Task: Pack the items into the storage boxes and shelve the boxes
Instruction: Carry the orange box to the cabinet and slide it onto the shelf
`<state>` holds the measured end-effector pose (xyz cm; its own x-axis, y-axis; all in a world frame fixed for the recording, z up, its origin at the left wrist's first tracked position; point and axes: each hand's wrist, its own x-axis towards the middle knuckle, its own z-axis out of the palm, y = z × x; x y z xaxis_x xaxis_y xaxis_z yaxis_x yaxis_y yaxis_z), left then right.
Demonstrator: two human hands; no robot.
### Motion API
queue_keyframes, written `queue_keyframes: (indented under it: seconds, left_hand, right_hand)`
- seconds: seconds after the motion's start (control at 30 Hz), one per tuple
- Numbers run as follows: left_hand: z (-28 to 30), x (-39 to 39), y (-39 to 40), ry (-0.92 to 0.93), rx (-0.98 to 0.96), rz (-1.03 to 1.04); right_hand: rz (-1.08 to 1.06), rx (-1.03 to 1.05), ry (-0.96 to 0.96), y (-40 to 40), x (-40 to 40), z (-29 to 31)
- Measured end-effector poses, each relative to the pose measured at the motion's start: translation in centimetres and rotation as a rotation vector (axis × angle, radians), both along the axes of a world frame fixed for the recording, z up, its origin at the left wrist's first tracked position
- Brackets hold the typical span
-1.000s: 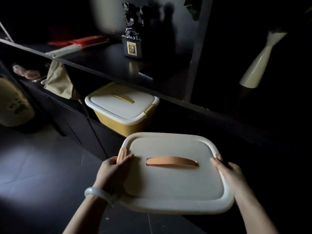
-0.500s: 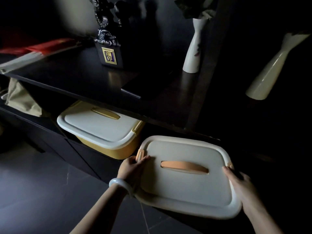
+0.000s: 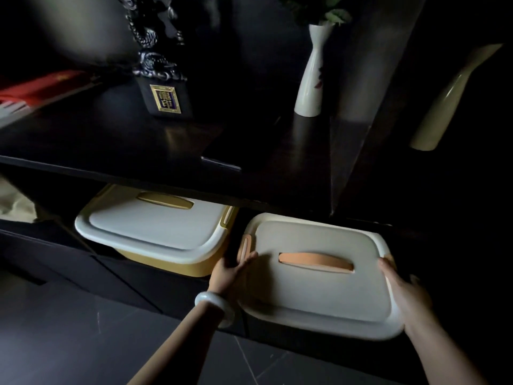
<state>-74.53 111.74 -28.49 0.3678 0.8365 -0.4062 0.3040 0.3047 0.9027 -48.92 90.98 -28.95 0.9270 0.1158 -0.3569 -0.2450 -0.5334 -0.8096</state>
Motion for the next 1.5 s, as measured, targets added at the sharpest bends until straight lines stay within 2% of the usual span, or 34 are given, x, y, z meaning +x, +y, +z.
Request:
queue_keyframes:
  seconds: [0.1, 0.3, 0.4, 0.5, 0.67, 0.97, 1.17, 1.5]
  left_hand:
    - [0.0, -2.3, -2.6, -0.183, -0.098, 0.029]
    - [-0.2, -4.6, -3.9, -0.333, -0.081, -0.185]
    - [-0.1, -4.5, -3.0, -0.34, -0.024, -0.218]
    - [-0.4, -4.4, -2.5, -0.321, -0.02, -0.165]
    - [-1.0, -4.2, -3.8, -0.232, -0.01, -0.165]
    - [-1.8, -3.5, -5.3, -0.332, -0.049, -0.114]
    - [-2.5, -2.9, -4.5, -0.304, 0.013, -0.086]
    - [-2.4, -2.4, -4.3, -0.262, 0.056, -0.095]
  right_hand:
    - [-0.008, -0.001, -0.014, 0.2, -0.3, 0.0]
    - [-0.026, 0.001, -0.005, 1.3, -0.9, 0.2]
    - [-0.001, 0.014, -0.015, 2.5, -0.7, 0.4]
    - [0.027, 0.017, 0.019, 3.2, -0.6, 0.6]
    - [0.094, 0.076, 0.054, 2.2, -1.8, -0.2]
    - [0.028, 0.079, -0.068, 2.7, -3.0, -0.7]
    - [0.051, 0.122, -0.088, 4.1, -3.2, -0.2]
    - [0.123, 0.098, -0.02, 4.1, -2.5, -0.7]
